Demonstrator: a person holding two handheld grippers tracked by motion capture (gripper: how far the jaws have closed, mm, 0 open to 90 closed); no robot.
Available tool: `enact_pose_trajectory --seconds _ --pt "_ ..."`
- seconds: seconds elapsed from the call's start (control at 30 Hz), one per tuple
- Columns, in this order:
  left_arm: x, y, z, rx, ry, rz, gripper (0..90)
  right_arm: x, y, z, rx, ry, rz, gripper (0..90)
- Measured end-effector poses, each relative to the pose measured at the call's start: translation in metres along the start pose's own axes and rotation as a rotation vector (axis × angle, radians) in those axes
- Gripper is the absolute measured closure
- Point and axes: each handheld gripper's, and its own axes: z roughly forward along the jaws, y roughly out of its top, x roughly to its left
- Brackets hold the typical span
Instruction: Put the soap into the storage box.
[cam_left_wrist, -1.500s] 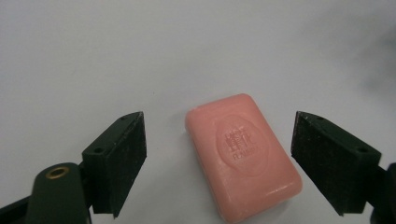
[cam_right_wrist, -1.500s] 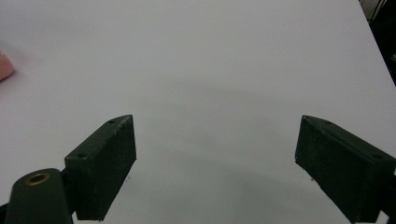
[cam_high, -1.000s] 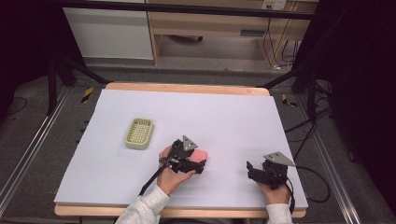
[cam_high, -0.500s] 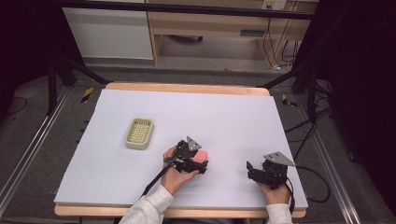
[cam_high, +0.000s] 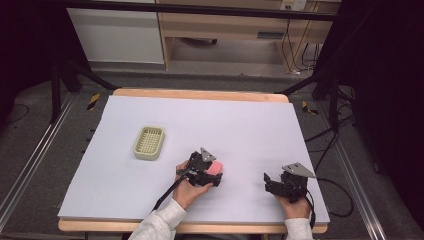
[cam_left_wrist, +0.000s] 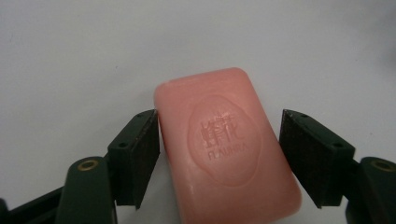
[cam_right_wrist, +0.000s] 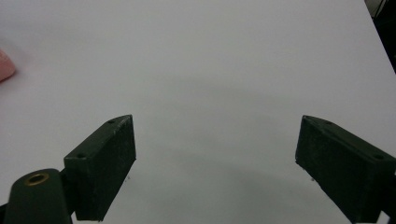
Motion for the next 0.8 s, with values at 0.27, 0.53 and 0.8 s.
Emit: enact_pose_trajectory --seconds 0.27,0.53,0.8 --pt "0.003 -0.002 -0.003 -0.005 -0.007 -0.007 35.5 0.0 0.0 0.0 0.002 -0.001 -0.002 12.3" --pt "0.002 0.001 0.0 0.0 -0.007 0.019 29.0 0.0 0.0 0.001 0.002 -0.001 -0.002 12.3" --pt "0.002 0.001 0.01 0.023 0.008 0.006 30.4 0.0 0.0 0.001 0.002 0.001 -0.001 12.3"
